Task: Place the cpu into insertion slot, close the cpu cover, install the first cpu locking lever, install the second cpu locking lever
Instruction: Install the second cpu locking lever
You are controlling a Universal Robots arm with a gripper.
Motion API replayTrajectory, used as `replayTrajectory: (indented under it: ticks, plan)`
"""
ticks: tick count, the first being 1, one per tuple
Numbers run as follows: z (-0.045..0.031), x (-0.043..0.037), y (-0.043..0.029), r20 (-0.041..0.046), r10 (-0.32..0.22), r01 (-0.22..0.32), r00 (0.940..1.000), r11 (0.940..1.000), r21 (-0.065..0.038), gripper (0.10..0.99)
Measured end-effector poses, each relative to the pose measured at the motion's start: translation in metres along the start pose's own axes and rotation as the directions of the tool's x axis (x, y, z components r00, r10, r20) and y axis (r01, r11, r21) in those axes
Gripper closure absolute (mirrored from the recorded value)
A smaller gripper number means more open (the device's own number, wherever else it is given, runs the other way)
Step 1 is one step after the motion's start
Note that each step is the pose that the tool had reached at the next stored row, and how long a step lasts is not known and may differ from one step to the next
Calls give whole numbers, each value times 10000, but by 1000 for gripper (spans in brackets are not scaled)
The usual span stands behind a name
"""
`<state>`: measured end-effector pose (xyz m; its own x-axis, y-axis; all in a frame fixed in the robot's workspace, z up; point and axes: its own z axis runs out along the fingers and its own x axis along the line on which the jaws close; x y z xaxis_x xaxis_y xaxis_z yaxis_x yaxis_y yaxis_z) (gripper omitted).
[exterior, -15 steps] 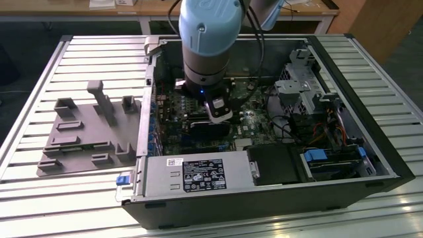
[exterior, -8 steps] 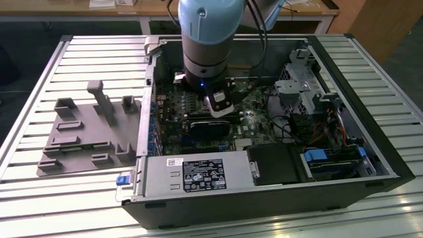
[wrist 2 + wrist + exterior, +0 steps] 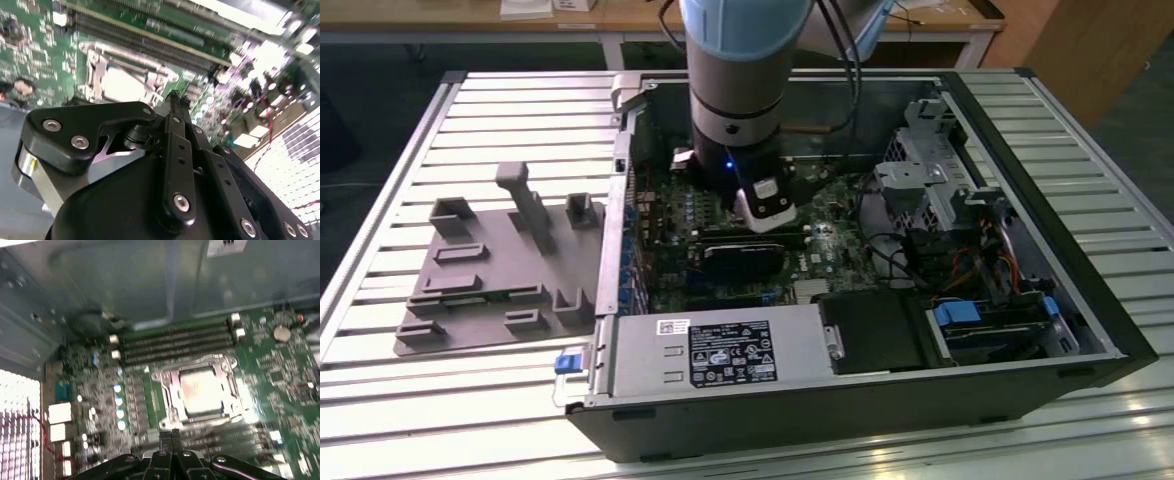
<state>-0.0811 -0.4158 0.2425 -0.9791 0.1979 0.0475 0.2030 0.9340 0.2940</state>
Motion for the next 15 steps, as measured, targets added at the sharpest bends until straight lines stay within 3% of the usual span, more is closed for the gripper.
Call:
replayTrajectory:
  ticks: [1,2,12,15]
  plan:
    - [-3,-4,2,28,0,-1,10000,9999,134,984]
    - [-4,-15,4,39,0,0,10000,9998,189,984]
    - [0,-265,56,53,2,-3,10000,9996,290,984]
    - [13,-277,54,61,2,-4,10000,9995,327,984]
